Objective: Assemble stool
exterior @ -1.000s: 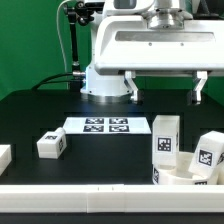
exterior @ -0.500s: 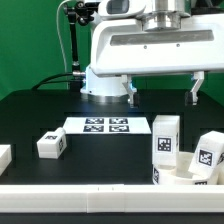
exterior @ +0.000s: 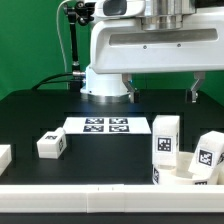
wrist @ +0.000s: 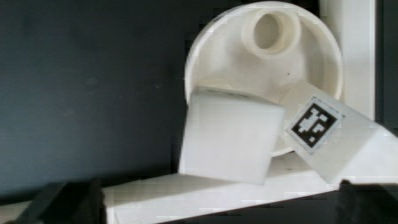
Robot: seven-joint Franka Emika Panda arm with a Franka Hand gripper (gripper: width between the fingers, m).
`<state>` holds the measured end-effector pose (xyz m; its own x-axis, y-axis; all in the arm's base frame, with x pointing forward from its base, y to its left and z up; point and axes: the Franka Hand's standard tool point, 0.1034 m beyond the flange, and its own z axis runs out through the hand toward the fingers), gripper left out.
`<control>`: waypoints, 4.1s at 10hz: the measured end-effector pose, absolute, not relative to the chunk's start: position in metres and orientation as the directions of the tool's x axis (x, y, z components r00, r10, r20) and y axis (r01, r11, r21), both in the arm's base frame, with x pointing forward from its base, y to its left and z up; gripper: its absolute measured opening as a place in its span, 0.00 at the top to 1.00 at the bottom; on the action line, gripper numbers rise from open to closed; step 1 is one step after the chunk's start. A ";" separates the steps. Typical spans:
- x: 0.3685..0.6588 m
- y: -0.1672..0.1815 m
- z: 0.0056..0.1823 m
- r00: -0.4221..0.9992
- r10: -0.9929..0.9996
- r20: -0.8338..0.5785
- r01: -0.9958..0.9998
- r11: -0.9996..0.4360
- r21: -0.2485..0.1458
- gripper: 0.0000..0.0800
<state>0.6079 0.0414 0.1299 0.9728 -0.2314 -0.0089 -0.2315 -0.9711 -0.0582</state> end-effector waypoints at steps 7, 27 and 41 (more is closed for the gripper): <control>0.617 0.035 0.106 0.953 -0.304 -0.010 -0.304 -0.952 -0.041 0.19; 0.624 0.033 0.090 0.407 -0.913 -0.030 -0.912 -0.404 -0.076 0.59; 0.621 0.050 0.090 -0.520 -0.842 -0.142 -0.849 0.527 -0.017 0.59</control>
Offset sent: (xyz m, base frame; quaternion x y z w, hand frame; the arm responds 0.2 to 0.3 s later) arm 0.0000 0.0000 0.0000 0.0000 0.0000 0.0000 1.0000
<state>0.6210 0.0501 0.0900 -0.5201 -0.8423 -0.1418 -0.8495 0.5274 -0.0170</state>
